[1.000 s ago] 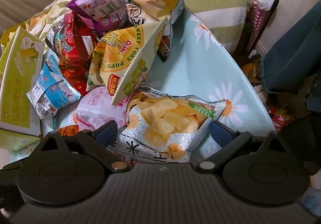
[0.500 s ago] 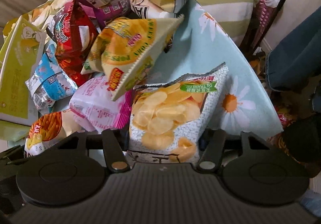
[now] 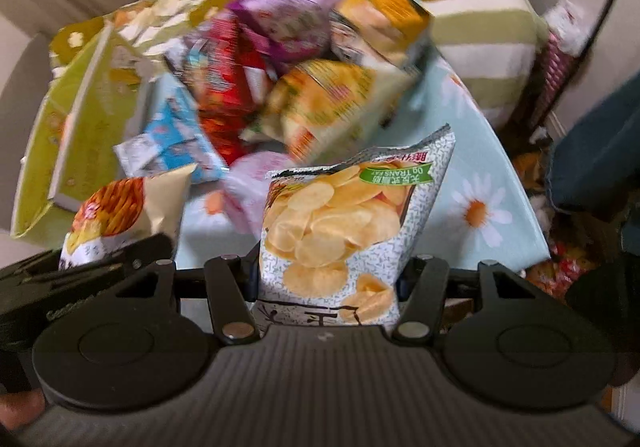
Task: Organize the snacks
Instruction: 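Carry both chip bags into the box and open both tools to release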
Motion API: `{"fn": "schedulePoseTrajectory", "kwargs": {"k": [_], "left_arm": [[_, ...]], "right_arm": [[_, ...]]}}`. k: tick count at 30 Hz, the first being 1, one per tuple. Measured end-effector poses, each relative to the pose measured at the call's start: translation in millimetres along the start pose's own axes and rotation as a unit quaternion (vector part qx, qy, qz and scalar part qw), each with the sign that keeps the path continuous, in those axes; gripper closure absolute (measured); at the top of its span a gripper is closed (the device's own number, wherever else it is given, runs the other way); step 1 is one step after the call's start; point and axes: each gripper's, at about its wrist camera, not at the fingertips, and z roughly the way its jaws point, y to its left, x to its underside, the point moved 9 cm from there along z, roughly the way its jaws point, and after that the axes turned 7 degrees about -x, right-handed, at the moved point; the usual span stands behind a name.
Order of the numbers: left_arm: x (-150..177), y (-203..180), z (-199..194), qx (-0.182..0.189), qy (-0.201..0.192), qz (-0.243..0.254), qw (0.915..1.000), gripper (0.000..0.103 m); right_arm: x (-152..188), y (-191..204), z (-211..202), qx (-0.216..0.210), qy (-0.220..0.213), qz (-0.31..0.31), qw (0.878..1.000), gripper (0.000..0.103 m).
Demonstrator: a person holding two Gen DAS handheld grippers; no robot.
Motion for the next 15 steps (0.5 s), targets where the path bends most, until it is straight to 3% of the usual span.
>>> {"fn": "schedulePoseTrajectory", "kwargs": {"k": [8,15], "left_arm": [[-28.9,27.0,-37.7,-0.034,-0.052,-0.033,0.9975,0.031],[-60.6,77.6,-67.5,-0.071,-0.095,-0.061,0.9911,0.031]], "right_arm": [[-31.3,53.5,-19.0,-0.048,-0.023,-0.071,0.996,0.032],[-61.8,116.6,-23.0,-0.079,-0.041,-0.140,0.986,0.032]]}}
